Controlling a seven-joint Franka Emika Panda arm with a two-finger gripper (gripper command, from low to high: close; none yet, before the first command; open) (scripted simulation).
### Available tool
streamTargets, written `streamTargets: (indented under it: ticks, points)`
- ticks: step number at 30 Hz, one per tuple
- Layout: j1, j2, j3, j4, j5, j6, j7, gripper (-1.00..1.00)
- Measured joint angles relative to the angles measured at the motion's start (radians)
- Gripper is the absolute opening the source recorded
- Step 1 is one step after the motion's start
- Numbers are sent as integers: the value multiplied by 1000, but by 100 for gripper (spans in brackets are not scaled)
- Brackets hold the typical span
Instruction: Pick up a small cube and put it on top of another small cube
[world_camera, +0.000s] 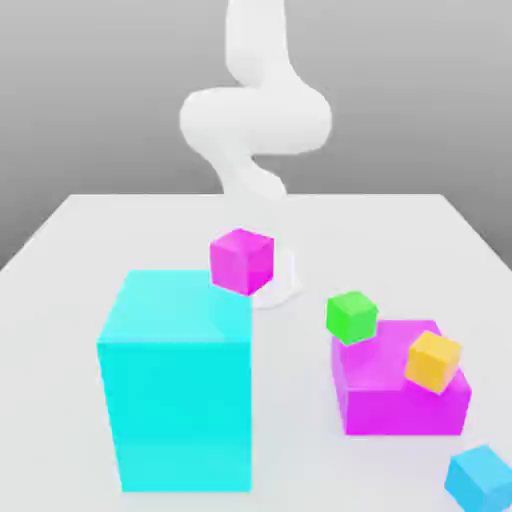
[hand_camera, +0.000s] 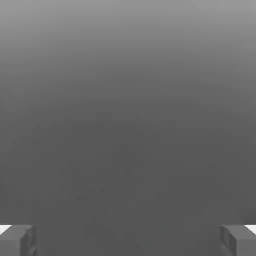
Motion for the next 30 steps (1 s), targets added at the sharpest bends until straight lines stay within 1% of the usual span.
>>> streamTargets:
  ticks: [10,16,23,30]
  points:
    - [5,367,143,16,-83,94,91,0]
    - [30,586,208,26,-147,148,156,0]
    - [107,839,239,37,-208,213,221,0]
    - [174,1083,268,47,-224,288,255,0]
